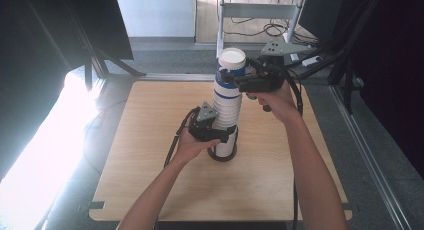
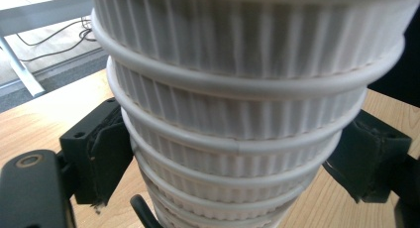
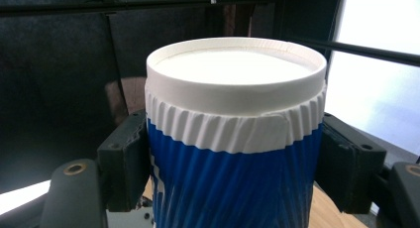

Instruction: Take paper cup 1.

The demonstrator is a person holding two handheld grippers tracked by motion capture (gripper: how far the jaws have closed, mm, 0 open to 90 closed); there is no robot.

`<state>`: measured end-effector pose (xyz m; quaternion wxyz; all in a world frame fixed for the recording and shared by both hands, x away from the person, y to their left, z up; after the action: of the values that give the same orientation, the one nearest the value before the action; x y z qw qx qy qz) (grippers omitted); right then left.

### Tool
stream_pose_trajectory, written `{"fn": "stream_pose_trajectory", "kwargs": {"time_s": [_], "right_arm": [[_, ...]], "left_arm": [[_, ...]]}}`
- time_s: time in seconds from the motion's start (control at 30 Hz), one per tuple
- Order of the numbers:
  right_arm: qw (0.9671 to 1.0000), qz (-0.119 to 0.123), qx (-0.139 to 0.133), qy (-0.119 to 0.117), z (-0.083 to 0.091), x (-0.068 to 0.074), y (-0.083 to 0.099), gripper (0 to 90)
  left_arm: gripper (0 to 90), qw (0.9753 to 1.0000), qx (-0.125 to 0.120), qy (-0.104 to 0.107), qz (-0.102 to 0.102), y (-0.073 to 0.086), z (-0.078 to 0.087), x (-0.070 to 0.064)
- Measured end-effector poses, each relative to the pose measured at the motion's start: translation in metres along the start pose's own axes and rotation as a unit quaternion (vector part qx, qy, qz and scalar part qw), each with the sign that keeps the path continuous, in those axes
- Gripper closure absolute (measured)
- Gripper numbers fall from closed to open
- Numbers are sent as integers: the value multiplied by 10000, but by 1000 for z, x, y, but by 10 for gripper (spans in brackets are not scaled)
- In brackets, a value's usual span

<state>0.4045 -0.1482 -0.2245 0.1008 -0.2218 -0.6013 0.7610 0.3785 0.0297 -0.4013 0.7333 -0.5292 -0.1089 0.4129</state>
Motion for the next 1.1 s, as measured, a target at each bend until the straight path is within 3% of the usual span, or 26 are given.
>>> {"fn": "stream_pose_trajectory", "kwargs": {"time_s": [0.23, 0.43, 0.8, 1.1], "right_arm": [[9998, 58, -136, 113, 3, 2, -11, 246], [9989, 52, -405, 232, 13, 2, -23, 248], [9961, 176, -724, 474, 52, 4, -45, 248], [9950, 154, -841, 508, 78, 5, -39, 248]], "left_arm": [[132, 10000, 16, -11, -14, 0, 1, 0], [132, 10000, 29, -13, -29, 0, 1, 0], [131, 10000, 1, -41, -26, 1, 1, 0], [131, 10000, -3, -47, -27, 1, 1, 0]]}}
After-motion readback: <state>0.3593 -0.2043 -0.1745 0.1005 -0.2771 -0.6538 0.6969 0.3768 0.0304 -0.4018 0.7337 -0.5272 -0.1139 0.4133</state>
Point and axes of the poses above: each handheld gripper's, and its own axes: z roughly backward along the jaws, y roughly out of its underside, x roughly to its left, the point moved 1 cm from there along -z, roughly forward along the jaws, and after that the axes turned 15 degrees about z, right-handed, at the moved point
